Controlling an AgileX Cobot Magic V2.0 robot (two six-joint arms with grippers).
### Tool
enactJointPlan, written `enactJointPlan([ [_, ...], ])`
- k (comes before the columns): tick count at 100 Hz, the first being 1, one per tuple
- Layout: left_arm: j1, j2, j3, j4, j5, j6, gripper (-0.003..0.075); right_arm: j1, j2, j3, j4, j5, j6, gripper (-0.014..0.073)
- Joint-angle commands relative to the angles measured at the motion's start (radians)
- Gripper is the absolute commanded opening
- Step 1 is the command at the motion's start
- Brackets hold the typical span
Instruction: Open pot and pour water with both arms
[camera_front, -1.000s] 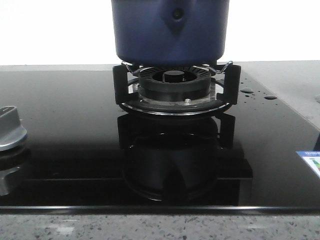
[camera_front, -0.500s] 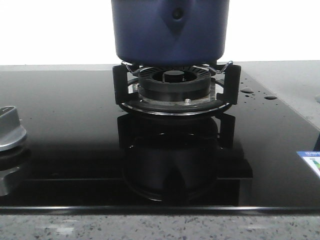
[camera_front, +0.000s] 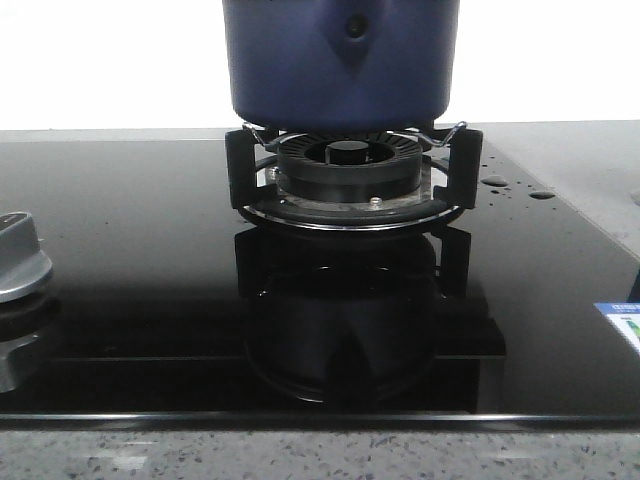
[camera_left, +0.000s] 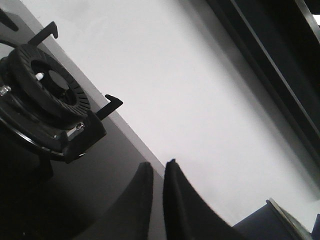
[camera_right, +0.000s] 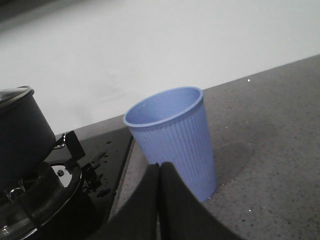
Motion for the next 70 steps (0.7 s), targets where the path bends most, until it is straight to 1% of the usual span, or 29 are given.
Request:
enactJointPlan([
  [1,0.002,-0.024,-0.018,0.037,0.01,-0.003,-0.0017,0.017,0.085,-0.144,0.006,0.122,-0.001,-0.0064],
  [14,0.002,0.051,-0.127,0.184,0.202,-0.003,-0.002,0.069,0.23,-0.359,0.026,0.417,-0.003,-0.0064],
  [22,0.002,0.131,-0.195,0.219,0.304,-0.001,-0.002,0.11,0.326,-0.47,0.073,0.582,-0.007,-0.0071],
  [29,0.002,0.222,-0.259,0.229,0.404,0.041,-0.002,0.151,0.387,-0.549,0.143,0.67,-0.035,-0.0071],
  [39,-0.001,0.365,-0.354,0.209,0.567,0.211,-0.0018,0.215,0.433,-0.615,0.285,0.691,-0.114,-0.0071],
  [43,-0.001,0.409,-0.393,0.159,0.616,0.284,-0.0015,0.235,0.445,-0.627,0.339,0.686,-0.133,-0.0071],
  [46,-0.001,0.451,-0.417,0.106,0.659,0.37,-0.0008,0.254,0.45,-0.636,0.372,0.681,-0.15,-0.0071],
  [48,-0.001,0.475,-0.434,0.055,0.685,0.409,-0.0004,0.266,0.45,-0.639,0.395,0.675,-0.163,-0.0071],
  [53,-0.001,0.529,-0.47,-0.09,0.753,0.587,-0.0004,0.29,0.45,-0.643,0.459,0.663,-0.193,-0.0071],
  [58,-0.001,0.583,-0.506,-0.254,0.834,0.718,-0.0004,0.313,0.45,-0.645,0.516,0.65,-0.22,-0.0071],
  [65,-0.001,0.668,-0.547,-0.413,0.967,0.826,-0.0004,0.34,0.45,-0.645,0.598,0.646,-0.251,-0.0071],
  [70,-0.001,0.731,-0.576,-0.484,1.064,0.876,-0.0004,0.356,0.45,-0.645,0.647,0.638,-0.276,-0.0071],
])
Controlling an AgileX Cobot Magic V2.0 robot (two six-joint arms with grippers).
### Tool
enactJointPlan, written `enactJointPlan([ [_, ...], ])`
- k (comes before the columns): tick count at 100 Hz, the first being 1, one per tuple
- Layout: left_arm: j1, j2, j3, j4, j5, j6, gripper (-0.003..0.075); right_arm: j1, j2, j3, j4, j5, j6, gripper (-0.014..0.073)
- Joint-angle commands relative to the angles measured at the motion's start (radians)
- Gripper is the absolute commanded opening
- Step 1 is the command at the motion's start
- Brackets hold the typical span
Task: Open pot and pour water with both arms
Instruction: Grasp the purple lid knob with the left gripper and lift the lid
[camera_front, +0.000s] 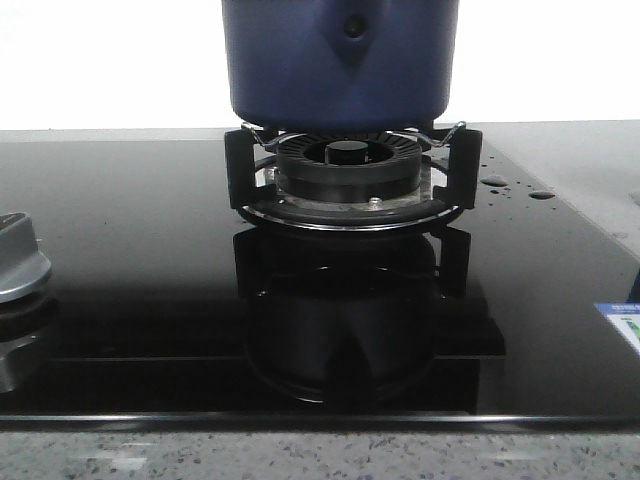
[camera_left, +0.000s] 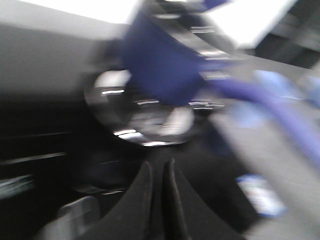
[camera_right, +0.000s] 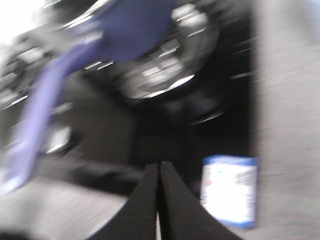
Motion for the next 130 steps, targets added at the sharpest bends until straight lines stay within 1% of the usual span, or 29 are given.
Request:
enactJointPlan([
  [1,-0.001,0.108,-0.081,-0.233,0.167,0.151,-0.0004,0.025,0.015,-0.034,0.103,-0.081,-0.073,-0.0071],
  [6,-0.009,0.176,-0.11,-0.282,0.255,0.203,-0.0004,0.041,0.015,-0.034,0.147,-0.095,-0.139,-0.0071],
  [16,-0.029,0.279,-0.192,-0.308,0.336,0.3,-0.0004,0.056,0.013,-0.034,0.172,-0.14,-0.277,-0.0071],
  [27,-0.031,0.384,-0.279,-0.298,0.351,0.401,-0.0003,0.057,0.013,-0.034,0.165,-0.213,-0.455,-0.0071],
  [32,-0.031,0.424,-0.319,-0.295,0.353,0.492,-0.0001,0.057,0.013,-0.034,0.163,-0.247,-0.516,-0.0071],
  [40,-0.033,0.48,-0.386,-0.277,0.355,0.619,0.0021,0.057,0.013,-0.034,0.148,-0.304,-0.572,-0.0069],
  [46,-0.033,0.522,-0.431,-0.261,0.355,0.702,0.0078,0.057,0.013,-0.034,0.129,-0.343,-0.576,-0.0046],
  [49,-0.033,0.54,-0.458,-0.257,0.355,0.727,0.0115,0.057,0.013,-0.034,0.114,-0.353,-0.578,-0.0013],
  [52,-0.033,0.559,-0.479,-0.257,0.355,0.748,0.0174,0.057,0.013,-0.034,0.105,-0.358,-0.578,0.0022],
  [54,-0.033,0.573,-0.496,-0.255,0.355,0.758,0.0199,0.057,0.013,-0.034,0.097,-0.36,-0.578,0.0055],
  [55,-0.033,0.582,-0.501,-0.255,0.355,0.763,0.0226,0.057,0.013,-0.034,0.095,-0.36,-0.578,0.0067],
  [58,-0.033,0.601,-0.527,-0.255,0.355,0.78,0.0281,0.057,0.013,-0.034,0.084,-0.36,-0.578,0.0137],
  [60,-0.033,0.615,-0.537,-0.255,0.353,0.789,0.0321,0.057,0.013,-0.034,0.077,-0.36,-0.578,0.0169],
  [66,-0.036,0.656,-0.587,-0.255,0.348,0.792,0.0417,0.057,0.013,-0.034,0.06,-0.362,-0.578,0.0324],
  [72,-0.048,0.704,-0.638,-0.255,0.341,0.792,0.0461,0.057,0.013,-0.034,0.055,-0.372,-0.578,0.0458],
  [77,-0.067,0.745,-0.678,-0.255,0.336,0.792,0.0465,0.057,0.013,-0.034,0.055,-0.381,-0.578,0.0528],
  [82,-0.088,0.786,-0.721,-0.255,0.332,0.796,0.0465,0.057,0.013,-0.034,0.055,-0.392,-0.578,0.0563],
  [96,-0.153,0.902,-0.842,-0.236,0.303,0.856,0.047,0.057,0.013,-0.034,0.055,-0.417,-0.578,0.0564],
  [105,-0.179,0.968,-0.912,-0.235,0.269,0.855,0.0521,0.057,0.013,-0.034,0.055,-0.415,-0.578,0.0564],
  [115,-0.191,1.025,-0.974,-0.24,0.245,0.855,0.058,0.057,0.013,-0.034,0.055,-0.41,-0.578,0.0564],
  [130,-0.192,1.089,-1.034,-0.247,0.224,0.855,0.0589,0.057,0.013,-0.034,0.055,-0.407,-0.578,0.0564],
])
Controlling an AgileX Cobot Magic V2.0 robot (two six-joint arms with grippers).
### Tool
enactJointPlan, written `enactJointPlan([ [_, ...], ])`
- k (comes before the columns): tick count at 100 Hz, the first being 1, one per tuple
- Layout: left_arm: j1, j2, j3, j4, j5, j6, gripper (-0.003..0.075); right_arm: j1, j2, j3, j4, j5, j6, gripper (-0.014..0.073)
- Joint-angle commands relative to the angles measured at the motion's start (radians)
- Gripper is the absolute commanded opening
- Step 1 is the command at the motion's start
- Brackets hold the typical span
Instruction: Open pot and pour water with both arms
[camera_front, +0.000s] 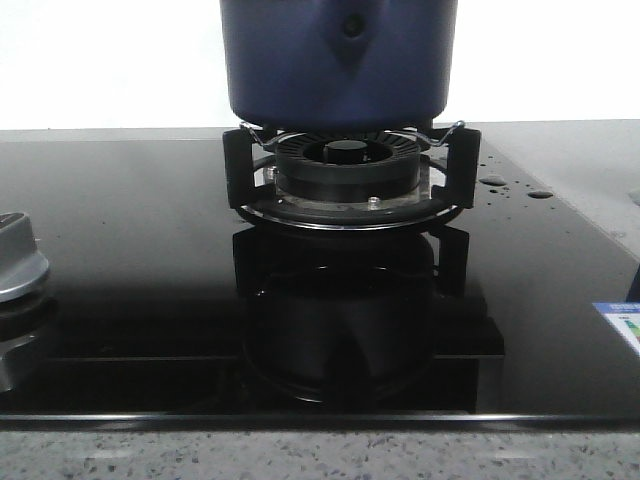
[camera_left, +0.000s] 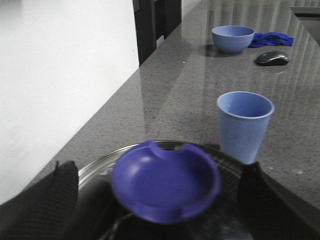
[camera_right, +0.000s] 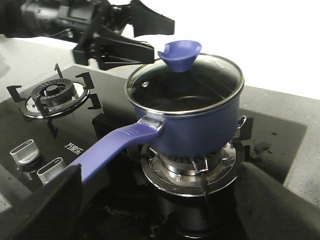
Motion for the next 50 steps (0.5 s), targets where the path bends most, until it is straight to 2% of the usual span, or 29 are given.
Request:
enactJointPlan([
  [1,-0.007,-0.011,-0.061,-0.08,-0.005,0.001,0.0589,-0.002,0.013,-0.034,0.006,-0.073,-0.013,0.0564],
  [32,-0.008,0.06,-0.067,-0.108,0.039,0.001,0.0589,-0.002,0.013,-0.034,0.006,-0.076,-0.013,0.0564],
  [50,-0.054,0.062,-0.067,-0.152,0.035,0.001,0.0589,-0.002,0.013,-0.034,0.006,-0.081,-0.013,0.0564],
])
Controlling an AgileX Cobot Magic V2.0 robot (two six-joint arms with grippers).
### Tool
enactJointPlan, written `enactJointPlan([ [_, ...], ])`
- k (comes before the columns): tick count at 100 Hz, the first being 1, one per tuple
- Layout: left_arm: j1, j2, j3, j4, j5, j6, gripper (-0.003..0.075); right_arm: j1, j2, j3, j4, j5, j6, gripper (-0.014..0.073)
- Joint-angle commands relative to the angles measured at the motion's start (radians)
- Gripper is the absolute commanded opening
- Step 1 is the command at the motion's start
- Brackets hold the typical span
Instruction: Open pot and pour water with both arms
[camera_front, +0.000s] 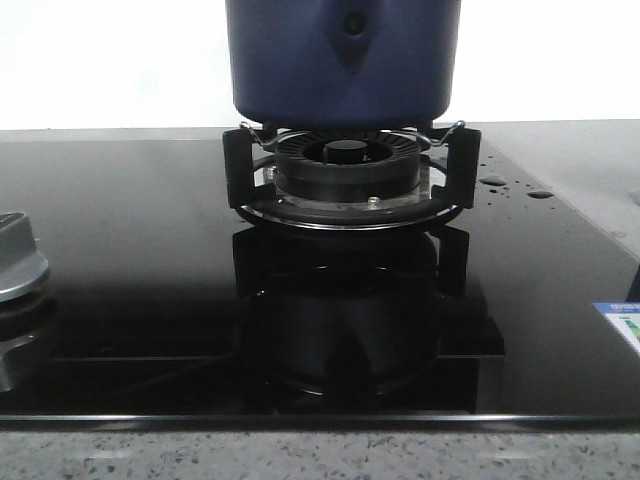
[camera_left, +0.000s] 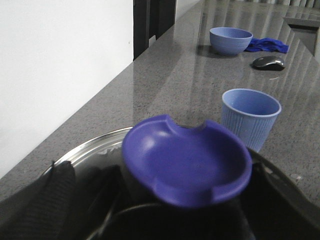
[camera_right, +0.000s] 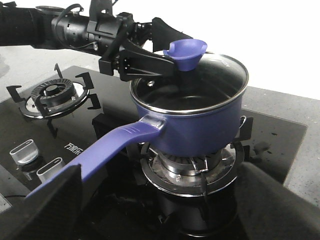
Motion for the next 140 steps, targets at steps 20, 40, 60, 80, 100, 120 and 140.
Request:
enactJointPlan([
  [20,-0.08,-0.049,-0.03,-0.1,-0.099,0.001,0.0587,-0.002,0.013,-0.034,0.008,-0.081,-0.013,0.0564],
  [40,-0.096,-0.049,-0.03,-0.112,-0.119,0.001,0.0508,-0.002,0.013,-0.034,0.008,-0.076,-0.013,0.0564],
  [60,-0.096,-0.049,-0.03,-0.112,-0.119,0.001,0.0314,-0.002,0.013,-0.034,0.008,-0.075,-0.013,0.0564],
  [80,-0.09,-0.062,-0.03,-0.18,-0.058,0.001,0.0204,-0.002,0.013,-0.034,-0.051,-0.108,-0.013,0.0564],
  [100,-0.054,-0.149,-0.03,-0.203,-0.027,0.001,0.0204,-0.006,0.013,-0.034,-0.309,-0.184,0.003,0.0564],
  [120,-0.001,-0.256,-0.03,-0.188,0.001,-0.05,0.0204,-0.096,-0.017,-0.034,-0.562,-0.115,0.144,0.0564],
  [140,0.02,-0.337,-0.03,-0.147,0.019,-0.091,0.0204,-0.205,-0.066,-0.002,-0.867,0.041,0.431,0.0564],
])
